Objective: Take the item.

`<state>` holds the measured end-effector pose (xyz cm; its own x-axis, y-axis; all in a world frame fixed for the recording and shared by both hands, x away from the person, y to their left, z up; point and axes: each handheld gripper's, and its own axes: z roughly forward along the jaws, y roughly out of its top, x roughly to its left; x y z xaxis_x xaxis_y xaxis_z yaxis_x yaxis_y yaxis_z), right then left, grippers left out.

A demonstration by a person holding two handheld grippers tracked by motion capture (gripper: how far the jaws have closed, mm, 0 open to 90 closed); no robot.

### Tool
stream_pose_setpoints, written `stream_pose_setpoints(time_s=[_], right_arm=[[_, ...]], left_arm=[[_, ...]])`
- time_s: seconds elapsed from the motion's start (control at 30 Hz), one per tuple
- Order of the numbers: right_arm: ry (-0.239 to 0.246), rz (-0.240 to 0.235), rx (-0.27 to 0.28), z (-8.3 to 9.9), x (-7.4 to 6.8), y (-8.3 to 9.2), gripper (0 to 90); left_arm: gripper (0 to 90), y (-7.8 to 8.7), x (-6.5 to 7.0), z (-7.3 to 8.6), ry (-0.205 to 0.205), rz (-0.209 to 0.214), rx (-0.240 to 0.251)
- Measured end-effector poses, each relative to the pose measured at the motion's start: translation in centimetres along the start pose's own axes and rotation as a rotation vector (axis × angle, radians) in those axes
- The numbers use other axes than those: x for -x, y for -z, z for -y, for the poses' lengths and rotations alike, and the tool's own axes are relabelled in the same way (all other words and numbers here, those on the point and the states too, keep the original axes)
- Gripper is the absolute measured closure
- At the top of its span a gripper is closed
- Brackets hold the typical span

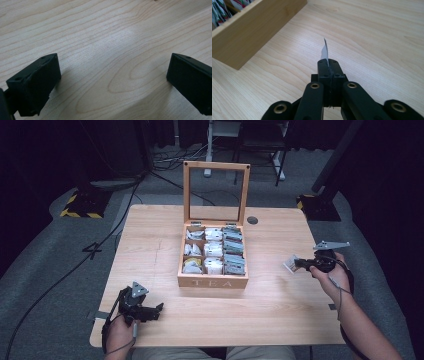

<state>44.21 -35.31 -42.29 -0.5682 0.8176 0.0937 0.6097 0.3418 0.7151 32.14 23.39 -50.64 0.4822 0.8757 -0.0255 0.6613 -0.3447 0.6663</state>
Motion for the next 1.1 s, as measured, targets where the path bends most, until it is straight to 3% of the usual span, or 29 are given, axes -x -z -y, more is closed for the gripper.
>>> stream_pose_setpoints(time_s=[0.4, 0.57, 0.77, 0.83, 1.1], right_arm=[[-0.063, -0.009, -0.048, 1.7, 0.4, -1.4, 90.0], [-0.071, 0.004, -0.082, 2.2, 0.7, -1.8, 90.0], [-0.078, 0.014, -0.084, 2.3, 0.9, -1.8, 88.4], [-0.081, 0.019, -0.090, 2.4, 1.0, -1.8, 85.6], [-0.089, 0.065, -0.048, 3.1, 2.0, -2.3, 59.2]], left_arm=[[0.0, 0.0, 0.0, -0.1, -0.001, -0.002, -0.005], [0.0, 0.0, 0.0, -0.1, 0.002, 0.001, -0.008], [0.0, -0.1, 0.0, -0.1, 0.002, -0.003, -0.002], [0.0, -0.1, 0.0, -0.1, 0.002, -0.003, -0.003], [0.0, -0.1, 0.0, -0.1, 0.002, -0.004, -0.002]])
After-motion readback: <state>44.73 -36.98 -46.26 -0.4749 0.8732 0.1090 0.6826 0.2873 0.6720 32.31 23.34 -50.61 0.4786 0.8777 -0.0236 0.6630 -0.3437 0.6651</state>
